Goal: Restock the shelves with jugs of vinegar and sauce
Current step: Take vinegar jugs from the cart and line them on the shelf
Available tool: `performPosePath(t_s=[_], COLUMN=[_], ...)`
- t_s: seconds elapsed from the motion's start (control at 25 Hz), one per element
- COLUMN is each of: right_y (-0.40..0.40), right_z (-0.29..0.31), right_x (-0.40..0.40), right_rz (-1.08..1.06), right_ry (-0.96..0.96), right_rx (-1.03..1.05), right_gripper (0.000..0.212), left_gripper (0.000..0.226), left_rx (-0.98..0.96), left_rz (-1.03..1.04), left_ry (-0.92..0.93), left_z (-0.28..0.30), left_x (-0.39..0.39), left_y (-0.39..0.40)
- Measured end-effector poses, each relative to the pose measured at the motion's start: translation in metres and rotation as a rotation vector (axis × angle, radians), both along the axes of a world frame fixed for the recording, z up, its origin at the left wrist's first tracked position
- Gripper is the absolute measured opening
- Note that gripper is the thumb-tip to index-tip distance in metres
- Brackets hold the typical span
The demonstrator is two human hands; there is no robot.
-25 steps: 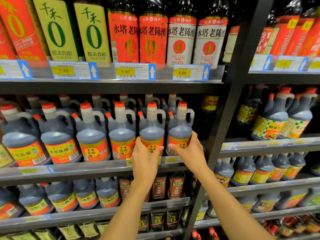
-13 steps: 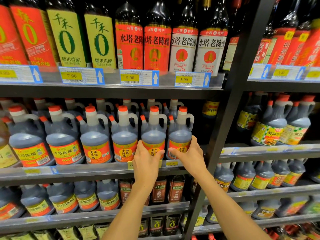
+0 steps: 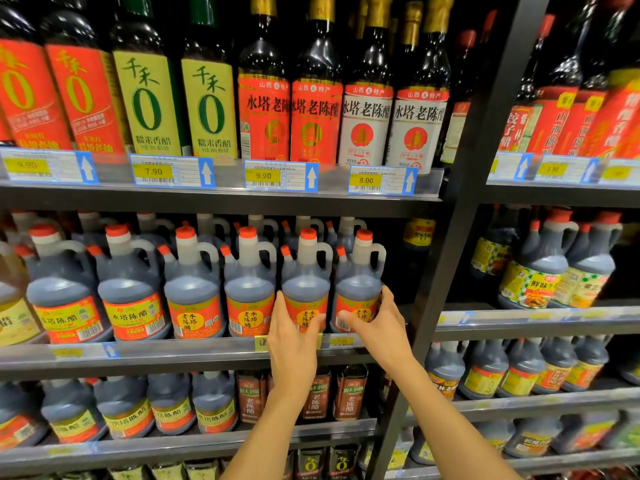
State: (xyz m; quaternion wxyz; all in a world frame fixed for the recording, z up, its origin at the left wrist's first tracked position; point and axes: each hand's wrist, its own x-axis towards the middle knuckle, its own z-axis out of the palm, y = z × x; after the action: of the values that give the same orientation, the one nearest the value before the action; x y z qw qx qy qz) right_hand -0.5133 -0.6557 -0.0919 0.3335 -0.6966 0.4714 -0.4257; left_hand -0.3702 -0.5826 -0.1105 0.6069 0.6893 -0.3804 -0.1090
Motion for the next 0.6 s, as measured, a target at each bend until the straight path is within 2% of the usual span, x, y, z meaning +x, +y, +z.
performPosePath(t_s=[0.16, 0.32, 0.44, 0.6], right_y=[0.005, 0.014, 0.026, 0.051], right_z=[-0.003, 0.001, 0.008, 0.02], right_x=[-0.004, -0.011, -0.017, -0.032], right_rz=[0.014, 0.028, 0.04, 0.06], right_ry=[0.023, 0.115, 0.191, 0.303], right_rx=[0.024, 0.04, 0.053, -0.001], right_gripper=[0.086, 0.105, 0.108, 0.083], left_gripper=[0.085, 0.082, 0.078, 0.076], left_rx=[-0.016, 0.064, 0.194, 0.435], left_rz=[0.003, -0.096, -0.197, -0.351], left_ry=[0.006, -0.09, -0.285, -0.595], left_z=[-0.005, -0.01, -0.007, 0.003], left_x=[0.001, 0.011, 0.026, 0.046], left_y=[0.007, 0.021, 0.035, 0.054])
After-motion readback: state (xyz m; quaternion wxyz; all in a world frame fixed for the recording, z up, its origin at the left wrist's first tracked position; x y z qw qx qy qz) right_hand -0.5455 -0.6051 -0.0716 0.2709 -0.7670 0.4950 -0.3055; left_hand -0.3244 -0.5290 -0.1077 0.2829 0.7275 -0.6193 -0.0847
